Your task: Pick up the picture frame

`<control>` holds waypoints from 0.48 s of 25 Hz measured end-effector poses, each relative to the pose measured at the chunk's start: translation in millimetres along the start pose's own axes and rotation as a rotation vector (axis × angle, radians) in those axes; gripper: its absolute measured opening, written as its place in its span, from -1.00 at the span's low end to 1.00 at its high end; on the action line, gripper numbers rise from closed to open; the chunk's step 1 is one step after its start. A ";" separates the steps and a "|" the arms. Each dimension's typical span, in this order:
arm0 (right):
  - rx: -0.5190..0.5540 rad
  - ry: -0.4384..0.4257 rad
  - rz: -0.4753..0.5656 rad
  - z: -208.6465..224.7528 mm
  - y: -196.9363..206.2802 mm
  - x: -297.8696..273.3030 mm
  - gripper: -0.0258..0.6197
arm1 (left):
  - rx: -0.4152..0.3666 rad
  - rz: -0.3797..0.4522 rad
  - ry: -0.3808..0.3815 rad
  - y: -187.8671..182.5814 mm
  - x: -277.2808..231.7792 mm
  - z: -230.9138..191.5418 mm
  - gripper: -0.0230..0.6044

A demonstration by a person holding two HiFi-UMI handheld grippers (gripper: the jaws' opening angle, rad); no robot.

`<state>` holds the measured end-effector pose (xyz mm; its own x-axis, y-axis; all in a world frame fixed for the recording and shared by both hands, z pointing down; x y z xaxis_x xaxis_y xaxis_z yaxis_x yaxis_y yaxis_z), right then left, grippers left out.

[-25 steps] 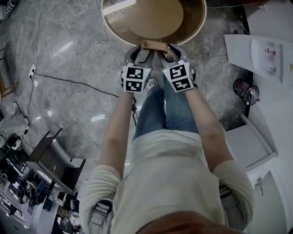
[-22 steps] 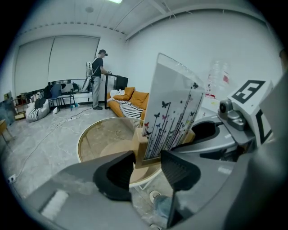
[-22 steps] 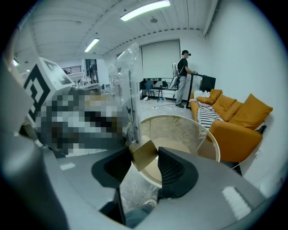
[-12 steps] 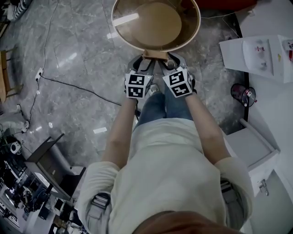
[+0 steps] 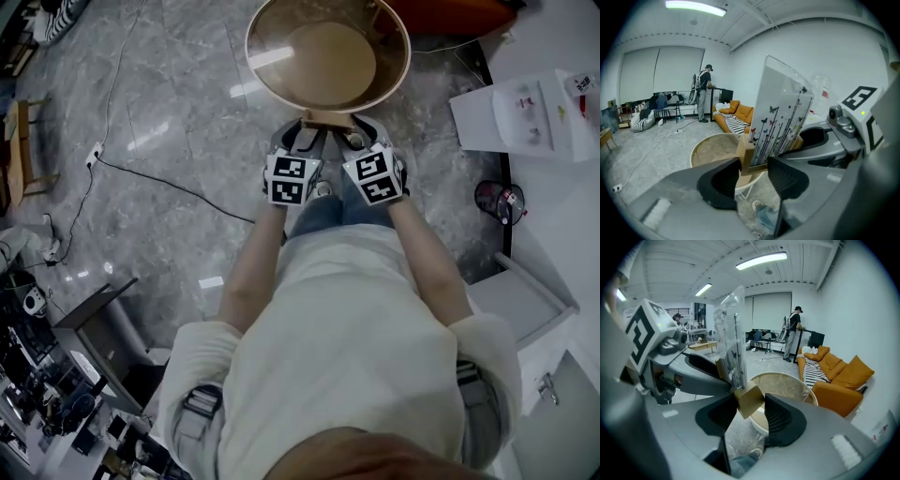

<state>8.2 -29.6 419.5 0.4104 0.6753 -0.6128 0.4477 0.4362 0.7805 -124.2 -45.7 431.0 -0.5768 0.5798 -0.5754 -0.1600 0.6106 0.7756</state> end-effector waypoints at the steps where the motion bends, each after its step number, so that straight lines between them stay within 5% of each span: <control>1: 0.003 0.003 0.005 0.2 -2.2 4.2 -0.35 | 0.002 0.007 0.002 -5.4 4.5 3.8 -0.32; 12: 0.025 -0.007 0.055 -5.8 -31.1 36.7 -0.35 | -0.016 0.055 -0.014 -26.7 39.6 15.2 -0.32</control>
<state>4.7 -15.0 373.5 0.4404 0.6937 -0.5699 0.4438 0.3836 0.8099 -130.6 -30.8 383.6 -0.5740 0.6199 -0.5350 -0.1406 0.5690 0.8102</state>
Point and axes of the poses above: the fingertips, and each gripper's own axes: x backward along the fingers, z to its right, y out of its underside, the point moved 8 cm from there along x, backward along the fingers, and after that the axes turned 7 degrees about x, right-handed, at the moved point
